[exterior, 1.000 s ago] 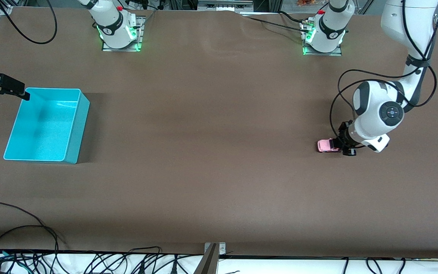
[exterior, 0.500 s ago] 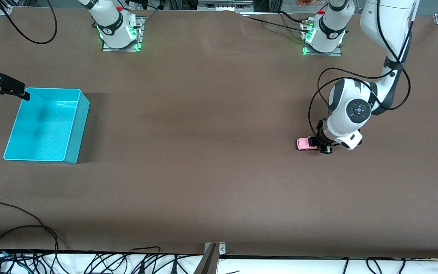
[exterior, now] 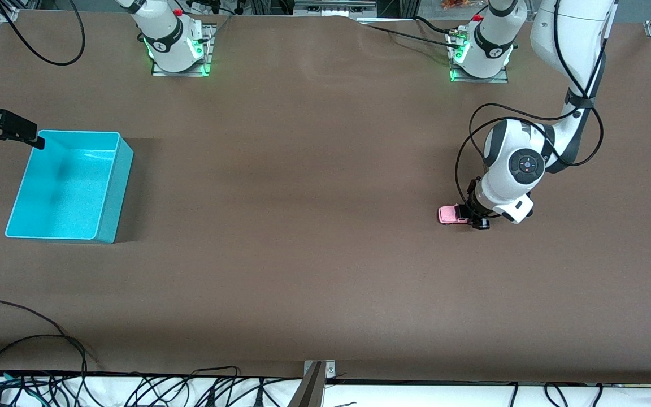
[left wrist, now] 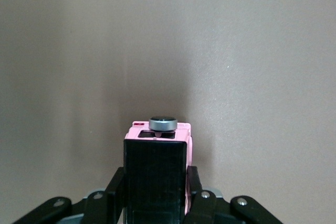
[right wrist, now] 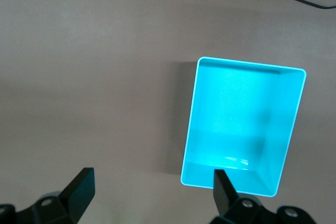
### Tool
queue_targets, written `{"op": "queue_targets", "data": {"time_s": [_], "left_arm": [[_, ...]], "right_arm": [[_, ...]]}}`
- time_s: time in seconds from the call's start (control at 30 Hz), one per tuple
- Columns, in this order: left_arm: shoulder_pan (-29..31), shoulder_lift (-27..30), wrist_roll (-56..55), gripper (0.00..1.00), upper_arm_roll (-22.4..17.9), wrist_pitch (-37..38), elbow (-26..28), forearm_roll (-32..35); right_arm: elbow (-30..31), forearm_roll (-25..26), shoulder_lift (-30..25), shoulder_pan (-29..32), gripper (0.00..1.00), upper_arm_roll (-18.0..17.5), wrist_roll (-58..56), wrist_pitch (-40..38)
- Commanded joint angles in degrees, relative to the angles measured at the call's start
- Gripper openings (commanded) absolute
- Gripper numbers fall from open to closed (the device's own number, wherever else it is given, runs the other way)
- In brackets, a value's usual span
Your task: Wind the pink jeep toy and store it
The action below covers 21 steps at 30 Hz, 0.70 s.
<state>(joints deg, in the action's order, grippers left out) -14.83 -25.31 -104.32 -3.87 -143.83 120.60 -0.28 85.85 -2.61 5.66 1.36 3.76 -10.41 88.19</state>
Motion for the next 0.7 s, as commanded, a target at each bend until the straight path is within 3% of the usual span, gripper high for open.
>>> {"op": "queue_targets", "data": {"time_s": [0.0, 0.67], "left_arm": [[1.6, -1.4, -0.7, 0.18, -0.4, -1.5, 0.2, 5.3], [11.0, -2.4, 6.6, 0.18, -0.4, -2.1, 0.1, 6.5]], "right_arm": [[0.2, 0.3, -0.5, 0.0, 1.0, -0.2, 0.5, -0.5], [0.2, 0.2, -0.5, -0.1, 1.0, -0.2, 0.5, -0.5]]}}
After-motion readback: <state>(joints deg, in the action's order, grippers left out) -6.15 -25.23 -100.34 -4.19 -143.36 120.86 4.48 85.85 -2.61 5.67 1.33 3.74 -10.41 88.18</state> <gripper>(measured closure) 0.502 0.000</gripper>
